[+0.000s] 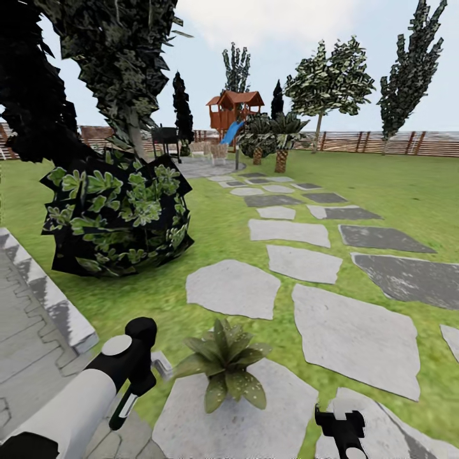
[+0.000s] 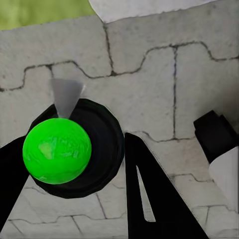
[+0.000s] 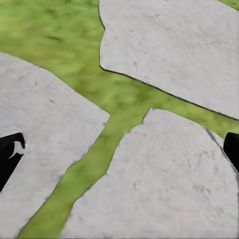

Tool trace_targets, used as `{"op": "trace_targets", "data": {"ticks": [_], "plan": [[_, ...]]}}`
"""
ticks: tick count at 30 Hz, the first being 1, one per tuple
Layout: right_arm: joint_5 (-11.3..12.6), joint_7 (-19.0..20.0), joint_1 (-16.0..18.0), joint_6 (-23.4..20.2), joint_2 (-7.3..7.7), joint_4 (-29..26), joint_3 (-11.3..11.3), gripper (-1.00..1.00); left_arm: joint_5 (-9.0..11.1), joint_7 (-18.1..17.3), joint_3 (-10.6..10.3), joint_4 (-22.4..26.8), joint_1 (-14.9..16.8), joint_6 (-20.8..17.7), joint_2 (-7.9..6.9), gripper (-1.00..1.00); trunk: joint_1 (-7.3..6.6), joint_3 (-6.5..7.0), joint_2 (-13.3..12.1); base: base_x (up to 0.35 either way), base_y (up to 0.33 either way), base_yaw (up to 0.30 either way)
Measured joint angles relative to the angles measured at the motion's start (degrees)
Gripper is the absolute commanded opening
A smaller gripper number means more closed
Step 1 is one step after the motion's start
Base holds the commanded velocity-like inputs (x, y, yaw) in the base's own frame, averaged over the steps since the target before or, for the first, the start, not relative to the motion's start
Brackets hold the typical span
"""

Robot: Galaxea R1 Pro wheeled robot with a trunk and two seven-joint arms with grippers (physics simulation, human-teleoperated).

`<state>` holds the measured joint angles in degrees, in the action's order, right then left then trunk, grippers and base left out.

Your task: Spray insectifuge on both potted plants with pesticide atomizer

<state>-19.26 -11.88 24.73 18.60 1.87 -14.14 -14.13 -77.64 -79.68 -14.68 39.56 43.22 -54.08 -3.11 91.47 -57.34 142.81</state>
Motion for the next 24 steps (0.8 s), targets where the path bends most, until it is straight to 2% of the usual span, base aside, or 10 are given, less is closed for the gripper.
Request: {"op": "trace_targets", "data": {"ticks": [6, 13, 16, 20, 24], "plan": [[0.0, 0.0, 0.0, 0.0, 0.0, 0.0, 0.0, 1.0, 0.1, 0.0, 0.0, -0.4, -2.2, 0.0, 0.04, -1.0, -0.01, 0.0, 0.0, 0.015, 0.076, 0.0], [0.0, 0.0, 0.0, 0.0, 0.04, 0.0, 0.0, 1.0, 0.1, 0.0, 0.2, -0.4, -2.5, -0.1, 0.23, -1.0, -0.04, 0.0, 0.0, 0.285, 0.107, -0.194], [0.0, 0.0, 0.0, 0.0, 0.05, 0.0, 0.0, 1.0, 0.1, 0.0, 1.9, -0.3, -2.5, 0.0, 0.17, -1.0, -0.02, 0.0, 0.0, 0.149, 0.062, -0.259], [0.0, 0.0, 0.0, 0.0, 0.02, 0.0, 0.0, 1.0, 0.1, 0.1, 2.5, -0.1, -3.4, 0.0, -0.4, -1.0, -0.01, 0.0, 0.0, 0.014, 0.006, -0.061], [0.0, 0.0, 0.0, 0.0, 0.06, 0.0, 0.0, 1.0, 0.1, 3.5, 5.4, 0.2, -6.2, 0.5, -0.78, -1.0, -0.01, 0.0, 0.0, 0.001, 0.0, -0.004]]}}
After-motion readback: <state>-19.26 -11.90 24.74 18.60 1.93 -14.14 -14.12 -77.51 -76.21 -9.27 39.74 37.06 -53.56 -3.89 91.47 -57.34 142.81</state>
